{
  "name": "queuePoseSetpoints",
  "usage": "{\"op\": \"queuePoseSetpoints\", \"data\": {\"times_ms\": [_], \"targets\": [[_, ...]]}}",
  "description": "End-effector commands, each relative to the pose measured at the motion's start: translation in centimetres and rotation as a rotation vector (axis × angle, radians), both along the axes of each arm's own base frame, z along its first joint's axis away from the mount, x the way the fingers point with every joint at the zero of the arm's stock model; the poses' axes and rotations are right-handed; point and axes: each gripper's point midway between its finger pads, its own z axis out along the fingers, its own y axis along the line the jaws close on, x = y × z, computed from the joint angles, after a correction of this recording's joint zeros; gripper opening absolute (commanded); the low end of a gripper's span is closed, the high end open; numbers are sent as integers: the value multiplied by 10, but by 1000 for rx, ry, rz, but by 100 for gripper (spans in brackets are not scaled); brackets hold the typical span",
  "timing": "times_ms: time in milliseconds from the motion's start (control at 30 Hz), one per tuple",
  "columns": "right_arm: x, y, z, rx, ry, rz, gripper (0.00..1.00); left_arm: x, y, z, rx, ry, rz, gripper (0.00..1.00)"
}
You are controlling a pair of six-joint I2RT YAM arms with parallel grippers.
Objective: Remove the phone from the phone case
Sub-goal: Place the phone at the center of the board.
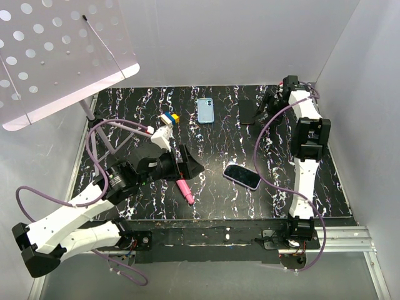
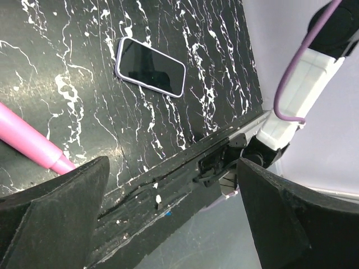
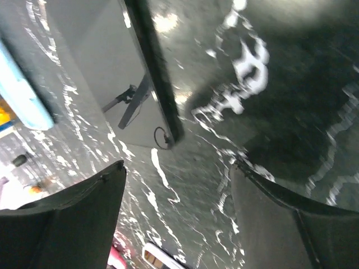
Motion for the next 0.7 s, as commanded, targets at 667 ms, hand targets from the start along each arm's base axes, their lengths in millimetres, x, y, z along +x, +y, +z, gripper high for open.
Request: {"op": "queuePoseSetpoints", "data": {"times_ms": [667], "targets": [[-226,42,-2,106,59,104,79,21,-36,-24,-25,45,-14,98]]}}
